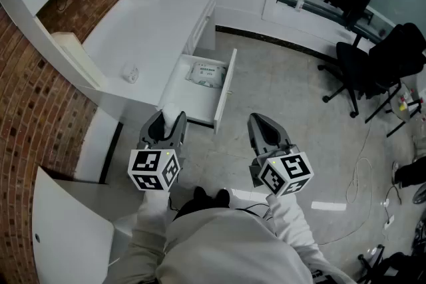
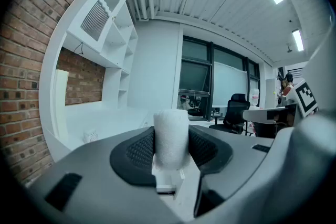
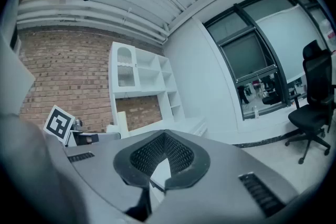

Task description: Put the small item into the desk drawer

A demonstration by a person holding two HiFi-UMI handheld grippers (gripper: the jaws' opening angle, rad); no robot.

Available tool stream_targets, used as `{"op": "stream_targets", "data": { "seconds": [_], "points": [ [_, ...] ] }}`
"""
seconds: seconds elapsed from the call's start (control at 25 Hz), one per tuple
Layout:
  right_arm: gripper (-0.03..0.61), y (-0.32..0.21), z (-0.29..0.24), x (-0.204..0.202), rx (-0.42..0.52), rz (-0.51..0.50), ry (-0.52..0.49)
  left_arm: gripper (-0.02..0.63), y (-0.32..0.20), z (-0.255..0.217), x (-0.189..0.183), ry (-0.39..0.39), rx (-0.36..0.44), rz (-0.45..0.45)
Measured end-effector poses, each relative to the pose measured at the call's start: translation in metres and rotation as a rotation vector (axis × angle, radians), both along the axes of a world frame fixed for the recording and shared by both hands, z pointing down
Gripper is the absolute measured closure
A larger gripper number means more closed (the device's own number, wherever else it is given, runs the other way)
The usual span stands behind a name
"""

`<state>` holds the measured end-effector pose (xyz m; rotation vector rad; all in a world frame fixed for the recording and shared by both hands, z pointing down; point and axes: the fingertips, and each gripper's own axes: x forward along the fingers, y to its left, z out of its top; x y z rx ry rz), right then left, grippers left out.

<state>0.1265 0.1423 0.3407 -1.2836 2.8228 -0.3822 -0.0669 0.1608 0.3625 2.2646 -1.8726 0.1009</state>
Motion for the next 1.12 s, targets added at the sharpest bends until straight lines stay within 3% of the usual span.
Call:
{"op": "stream_targets", "data": {
  "seconds": [0.68,1.12],
  "points": [
    [0.551,0.014,-0.004,0.009,-0.025,-0.016,-0.046,0.425,0.02,-0.013,-0.005,0.01,0.03,-0.057],
    [0.551,-0.035,0.002,0.002,-0.043,0.008,-0.055,0.425,-0.036,-0.006,-0.022,0.003,0.016,-0.055]
  ]
}}
